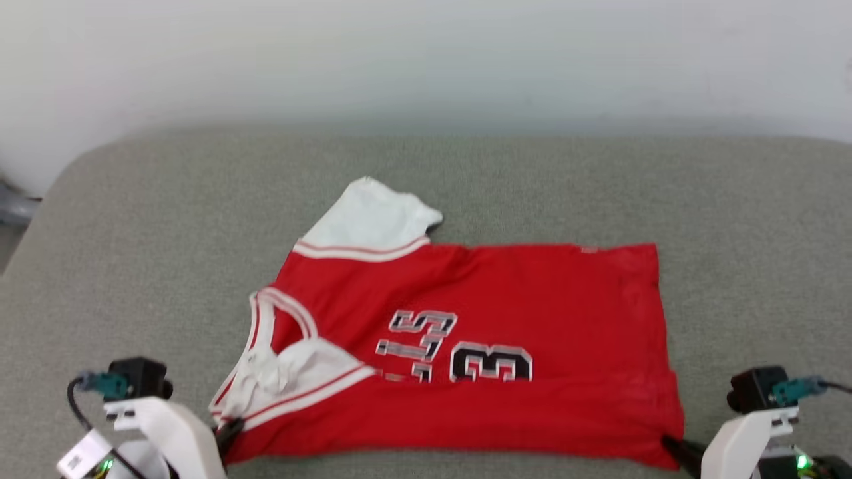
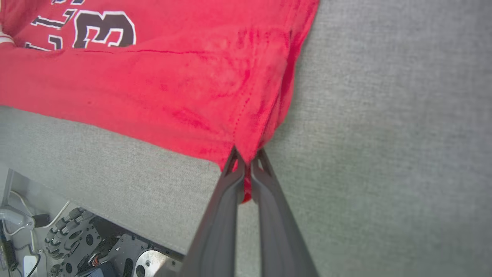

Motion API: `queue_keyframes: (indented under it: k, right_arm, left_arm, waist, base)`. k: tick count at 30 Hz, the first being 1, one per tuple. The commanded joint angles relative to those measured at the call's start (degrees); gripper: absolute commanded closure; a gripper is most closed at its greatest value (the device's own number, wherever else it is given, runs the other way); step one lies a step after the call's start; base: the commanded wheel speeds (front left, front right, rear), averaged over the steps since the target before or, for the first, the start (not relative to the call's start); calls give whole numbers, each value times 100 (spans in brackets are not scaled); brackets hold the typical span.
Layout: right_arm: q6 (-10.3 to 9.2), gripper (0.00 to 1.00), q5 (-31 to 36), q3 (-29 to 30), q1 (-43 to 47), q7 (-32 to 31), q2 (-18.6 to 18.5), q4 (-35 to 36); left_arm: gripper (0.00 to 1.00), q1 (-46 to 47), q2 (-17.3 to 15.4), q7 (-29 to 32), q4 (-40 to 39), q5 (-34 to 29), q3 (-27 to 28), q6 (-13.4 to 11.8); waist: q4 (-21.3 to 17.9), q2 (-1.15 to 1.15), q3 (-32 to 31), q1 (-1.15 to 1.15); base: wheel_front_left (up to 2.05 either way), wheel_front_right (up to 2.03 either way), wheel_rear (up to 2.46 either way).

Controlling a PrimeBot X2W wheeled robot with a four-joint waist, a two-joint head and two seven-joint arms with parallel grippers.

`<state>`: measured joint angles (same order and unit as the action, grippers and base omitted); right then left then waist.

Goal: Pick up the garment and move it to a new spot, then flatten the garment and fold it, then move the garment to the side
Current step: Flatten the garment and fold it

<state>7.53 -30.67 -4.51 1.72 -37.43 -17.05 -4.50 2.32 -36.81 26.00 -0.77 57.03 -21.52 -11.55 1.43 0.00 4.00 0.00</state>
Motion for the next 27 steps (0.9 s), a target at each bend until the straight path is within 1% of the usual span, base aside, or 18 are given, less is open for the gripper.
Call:
queue_keyframes:
  k: [1,7,10,14,15,16,17,18,20,22,25,27]
  right_arm:
    - [-9,100,-43,4,100,-10,22,30]
    - [-9,100,-91,170,700,-196,125,298]
    - [-8,100,-91,252,915,-240,227,314]
    - [-8,100,-27,309,1043,-141,337,168]
    - [-8,93,-6,329,1046,-101,368,116]
    - [-8,49,-12,341,1060,-30,407,61]
    - [-8,4,23,364,1055,100,434,0]
    - [-8,0,70,389,1044,219,453,-67]
    - [-8,0,265,469,997,551,522,-135]
    - [-8,0,434,522,915,857,634,-207]
    - [-8,0,758,739,738,1470,759,-173]
    - [-8,0,1076,905,629,1944,852,-129]
  left_arm:
    - [100,-116,-34,-18,-31,35,36,-36]
    - [100,-814,-112,-3,-298,212,98,-259]
    - [100,-1018,-37,13,-287,325,64,-255]
    - [100,-1080,104,-54,-9,359,-1,-222]
    - [100,-1037,159,-123,45,345,-1,-187]
    - [74,-975,224,-211,127,324,18,-163]
    - [55,-940,265,-257,229,307,-6,-144]
    - [2,-908,303,-295,307,288,-30,-118]
    - [0,-796,392,-447,447,230,4,-143]
    - [0,-722,484,-595,530,185,7,-86]
    - [0,-511,492,-934,614,-48,55,-67]
    - [0,-337,551,-1266,664,-289,78,-133]
  waist:
    - [-14,0,-165,0]
    - [-27,0,-420,0]
    - [-33,0,-434,0]
    - [-36,0,-419,0]
    - [-39,0,-412,0]
    - [-37,0,-406,0]
    - [-34,0,-402,0]
    - [-32,0,-400,0]
    - [-34,0,-399,0]
    - [-50,0,-401,0]
    - [-74,0,-402,0]
    - [-83,0,-395,0]
  base:
    - [0,0,0]
    - [0,0,0]
    - [0,0,0]
    - [0,0,0]
    - [0,0,0]
    - [0,0,0]
    - [0,0,0]
    - [0,0,0]
    - [0,0,0]
    - [0,0,0]
    - [0,0,0]
    - [0,0,0]
